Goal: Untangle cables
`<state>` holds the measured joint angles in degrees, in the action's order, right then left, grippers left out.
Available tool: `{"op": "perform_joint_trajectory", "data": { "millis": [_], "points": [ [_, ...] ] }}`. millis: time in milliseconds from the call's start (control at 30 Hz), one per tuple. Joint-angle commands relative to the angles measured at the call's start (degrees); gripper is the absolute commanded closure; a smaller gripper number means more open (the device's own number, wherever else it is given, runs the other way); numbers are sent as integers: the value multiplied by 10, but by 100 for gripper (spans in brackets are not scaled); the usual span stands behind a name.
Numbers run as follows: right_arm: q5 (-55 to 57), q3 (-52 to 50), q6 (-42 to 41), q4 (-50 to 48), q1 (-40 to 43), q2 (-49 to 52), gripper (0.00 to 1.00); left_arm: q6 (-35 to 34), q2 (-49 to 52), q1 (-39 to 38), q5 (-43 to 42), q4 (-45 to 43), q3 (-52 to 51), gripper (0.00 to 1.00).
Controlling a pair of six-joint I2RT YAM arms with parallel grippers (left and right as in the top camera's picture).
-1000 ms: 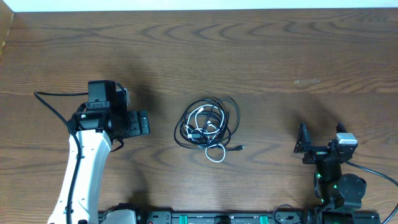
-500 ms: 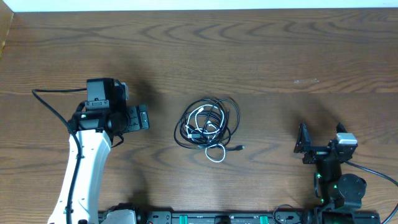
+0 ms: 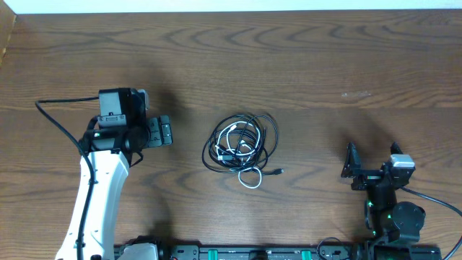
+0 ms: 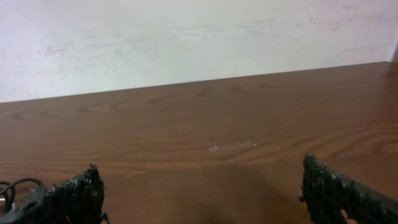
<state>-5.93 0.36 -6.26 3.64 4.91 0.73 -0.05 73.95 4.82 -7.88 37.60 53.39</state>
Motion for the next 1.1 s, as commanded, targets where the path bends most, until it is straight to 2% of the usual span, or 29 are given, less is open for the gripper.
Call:
{"op": "perform_joint_trajectory", "data": {
  "millis": [0,1067],
  "points": [
    [2,0,8,3,3,-3,1,7,2,2,-7,-11,14,5],
    [2,0,8,3,3,-3,1,9,27,2,-7,-19,18,5]
  ]
}}
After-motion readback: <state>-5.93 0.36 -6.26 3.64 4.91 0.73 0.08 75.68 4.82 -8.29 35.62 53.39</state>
